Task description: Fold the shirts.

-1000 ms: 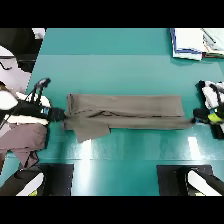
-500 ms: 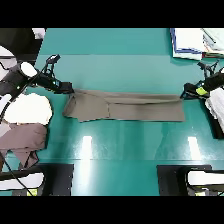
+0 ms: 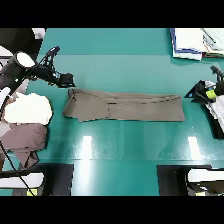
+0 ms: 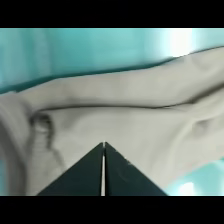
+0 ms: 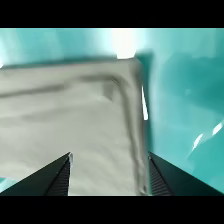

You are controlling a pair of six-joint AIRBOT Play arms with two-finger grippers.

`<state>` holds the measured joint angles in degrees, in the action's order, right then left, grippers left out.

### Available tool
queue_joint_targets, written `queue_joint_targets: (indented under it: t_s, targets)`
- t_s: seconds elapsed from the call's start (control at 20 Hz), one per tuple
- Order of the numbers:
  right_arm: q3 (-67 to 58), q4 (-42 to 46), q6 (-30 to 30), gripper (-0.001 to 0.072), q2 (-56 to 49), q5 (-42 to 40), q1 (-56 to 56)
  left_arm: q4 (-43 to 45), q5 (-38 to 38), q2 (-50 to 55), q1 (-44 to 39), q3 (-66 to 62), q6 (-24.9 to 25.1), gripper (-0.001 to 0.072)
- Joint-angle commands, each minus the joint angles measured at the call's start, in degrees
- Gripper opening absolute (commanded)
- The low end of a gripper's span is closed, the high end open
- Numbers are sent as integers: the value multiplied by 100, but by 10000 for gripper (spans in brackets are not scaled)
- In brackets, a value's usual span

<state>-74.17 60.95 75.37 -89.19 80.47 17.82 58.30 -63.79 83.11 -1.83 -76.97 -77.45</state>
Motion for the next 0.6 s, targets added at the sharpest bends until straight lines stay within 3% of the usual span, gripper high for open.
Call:
queue_joint_targets:
  t_s: [0.0, 0.15, 0.2, 0.3, 0.4, 0.55]
  targets:
    - [811, -560, -354, 556, -9, -262, 494, -608, 57, 11, -72, -46, 35, 26]
    - [1182, -874, -398, 551, -343, -358, 402, -551, 343, 74, -553, -39, 24, 25]
    - [1226, -1062, -511, 501, -479, -376, 310, -518, 446, 131, -758, -39, -79, 25]
    - [1263, -1379, -612, 307, -636, -479, 59, -468, 667, 284, -1134, -39, -271, 25]
    - [1084, -1386, -758, 11, -597, -422, -120, -452, 942, 507, -1558, -68, -358, 24]
    - [544, -1440, -752, 13, -122, -138, -195, -448, 1084, 1075, -2179, -446, -361, 24]
